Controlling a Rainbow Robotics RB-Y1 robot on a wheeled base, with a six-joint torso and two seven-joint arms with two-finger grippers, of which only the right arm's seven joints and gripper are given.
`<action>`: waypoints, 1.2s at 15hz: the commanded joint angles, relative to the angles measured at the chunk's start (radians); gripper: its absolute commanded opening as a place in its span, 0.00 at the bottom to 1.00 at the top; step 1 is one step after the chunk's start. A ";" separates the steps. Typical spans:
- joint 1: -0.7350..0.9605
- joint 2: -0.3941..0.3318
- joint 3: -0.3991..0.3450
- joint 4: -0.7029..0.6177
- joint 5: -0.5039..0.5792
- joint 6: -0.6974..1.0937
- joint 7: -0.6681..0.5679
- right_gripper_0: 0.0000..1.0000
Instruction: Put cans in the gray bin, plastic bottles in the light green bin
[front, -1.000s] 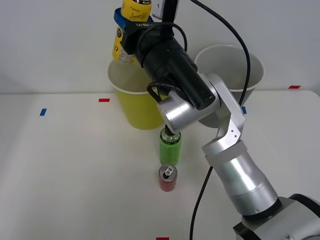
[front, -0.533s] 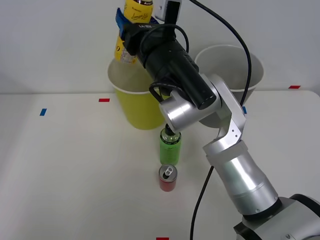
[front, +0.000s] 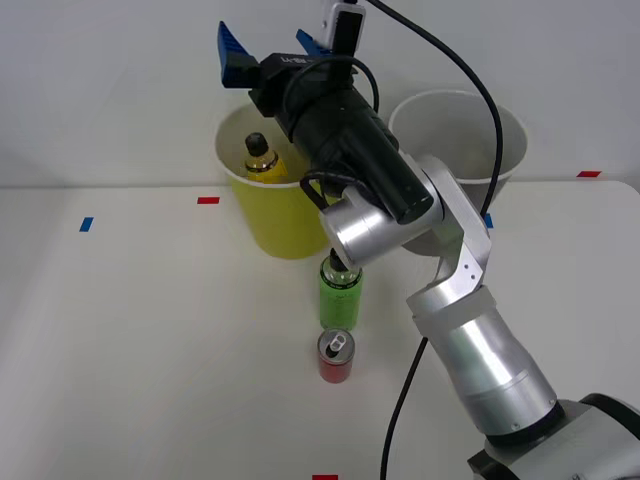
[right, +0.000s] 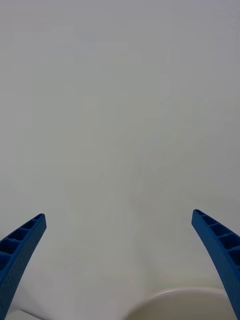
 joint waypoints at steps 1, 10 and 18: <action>0.002 0.000 0.000 0.000 0.000 0.000 0.000 1.00; 0.017 -0.011 0.008 -0.001 -0.006 -0.080 -0.003 1.00; 0.052 -0.103 0.006 -0.050 -0.052 -0.203 -0.051 1.00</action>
